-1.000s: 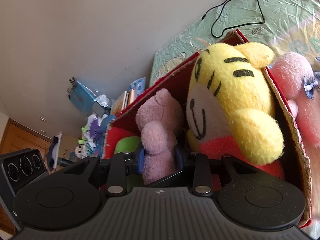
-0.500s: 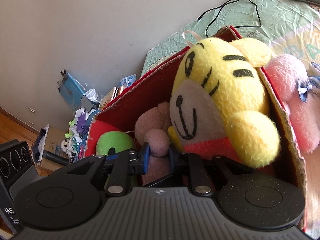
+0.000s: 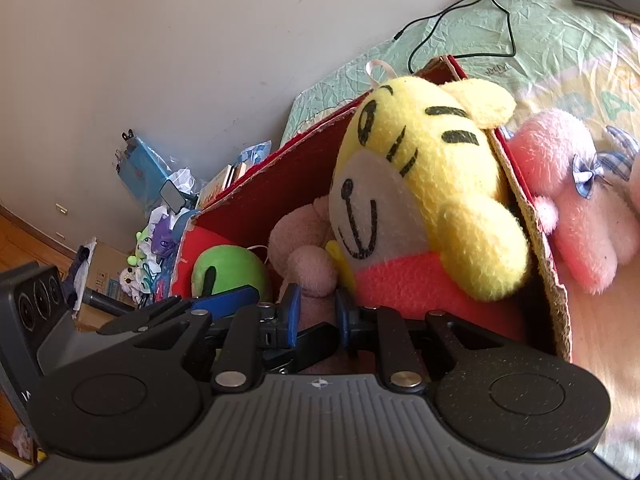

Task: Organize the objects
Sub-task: 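Lower the pink teddy bear into the red box beside the tiger plush, then open the right gripper and release the teddy bear inside the box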

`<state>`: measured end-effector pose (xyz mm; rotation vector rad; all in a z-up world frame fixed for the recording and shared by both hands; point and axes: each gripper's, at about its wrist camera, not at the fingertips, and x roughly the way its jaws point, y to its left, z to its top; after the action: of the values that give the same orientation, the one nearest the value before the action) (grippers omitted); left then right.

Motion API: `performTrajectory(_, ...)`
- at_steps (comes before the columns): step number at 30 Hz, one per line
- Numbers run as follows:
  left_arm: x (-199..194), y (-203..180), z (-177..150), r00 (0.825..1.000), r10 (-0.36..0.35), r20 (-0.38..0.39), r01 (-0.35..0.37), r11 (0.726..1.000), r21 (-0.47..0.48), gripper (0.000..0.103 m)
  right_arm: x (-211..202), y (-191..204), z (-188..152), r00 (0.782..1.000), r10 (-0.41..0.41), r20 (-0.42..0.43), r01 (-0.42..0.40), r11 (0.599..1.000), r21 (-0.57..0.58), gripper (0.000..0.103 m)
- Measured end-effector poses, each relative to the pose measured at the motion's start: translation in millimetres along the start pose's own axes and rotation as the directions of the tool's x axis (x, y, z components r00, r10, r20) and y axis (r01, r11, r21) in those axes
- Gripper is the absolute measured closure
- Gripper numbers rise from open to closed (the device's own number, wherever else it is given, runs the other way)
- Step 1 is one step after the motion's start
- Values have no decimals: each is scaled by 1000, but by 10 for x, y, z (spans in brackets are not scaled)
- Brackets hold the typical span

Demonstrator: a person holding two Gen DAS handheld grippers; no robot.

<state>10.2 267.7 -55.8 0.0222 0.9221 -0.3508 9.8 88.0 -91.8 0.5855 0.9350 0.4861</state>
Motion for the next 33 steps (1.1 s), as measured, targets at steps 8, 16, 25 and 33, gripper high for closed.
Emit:
performTrajectory(8, 14, -33, 0, 999, 32, -12, -31, 999, 14, 2, -10, 12, -13, 1000, -10, 5, 10, 1000, -17, 84)
performTrajectory(16, 18, -77, -8, 998, 57, -13, -56, 998, 40, 2, 6, 42, -45, 999, -24, 21, 25, 998, -63, 82)
performTrajectory(25, 31, -127, -6, 996, 87, -15, -86, 994, 66, 2, 18, 70, -80, 998, -37, 43, 41, 993, -112, 80)
performTrajectory(33, 42, -134, 1, 994, 104, -34, -101, 993, 68, 1, 24, 72, -84, 998, -40, 49, 46, 992, -118, 80)
